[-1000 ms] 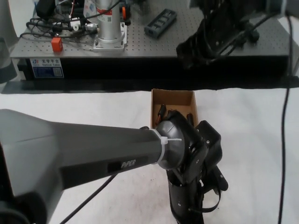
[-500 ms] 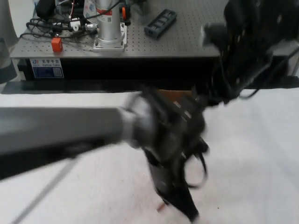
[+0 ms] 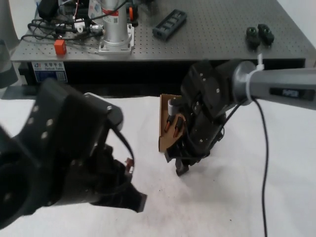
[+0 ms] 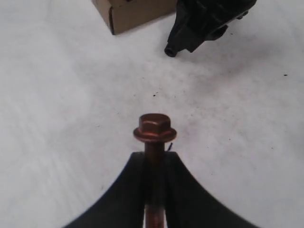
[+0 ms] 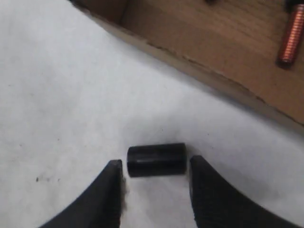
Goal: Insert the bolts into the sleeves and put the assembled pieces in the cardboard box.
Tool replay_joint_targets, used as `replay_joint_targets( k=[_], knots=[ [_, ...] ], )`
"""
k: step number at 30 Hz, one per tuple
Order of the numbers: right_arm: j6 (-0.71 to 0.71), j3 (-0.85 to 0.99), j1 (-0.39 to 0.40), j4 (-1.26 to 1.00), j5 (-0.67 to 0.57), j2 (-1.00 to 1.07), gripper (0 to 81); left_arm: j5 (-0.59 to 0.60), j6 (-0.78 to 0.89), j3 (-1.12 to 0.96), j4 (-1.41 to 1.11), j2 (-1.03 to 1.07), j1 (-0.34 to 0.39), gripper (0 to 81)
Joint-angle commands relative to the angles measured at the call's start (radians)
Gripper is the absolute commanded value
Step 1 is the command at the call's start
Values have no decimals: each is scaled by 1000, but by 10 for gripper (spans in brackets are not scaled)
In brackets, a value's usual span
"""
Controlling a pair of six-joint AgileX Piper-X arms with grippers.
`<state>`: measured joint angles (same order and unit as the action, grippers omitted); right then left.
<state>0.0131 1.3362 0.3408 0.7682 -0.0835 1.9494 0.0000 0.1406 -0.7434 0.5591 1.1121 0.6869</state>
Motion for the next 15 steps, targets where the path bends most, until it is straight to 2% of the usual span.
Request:
replay_joint_targets(
  k=[1,5,15],
  knots=[
    [57,55,-1,-15,7,50,322,0,15,33,-3,-61,-22,7],
    [62,83,-1,-18,50,74,322,0,12,40,43,-76,-32,7],
    [-6,87,2,56,52,79,322,0,9,40,68,-76,-32,7]
  ],
)
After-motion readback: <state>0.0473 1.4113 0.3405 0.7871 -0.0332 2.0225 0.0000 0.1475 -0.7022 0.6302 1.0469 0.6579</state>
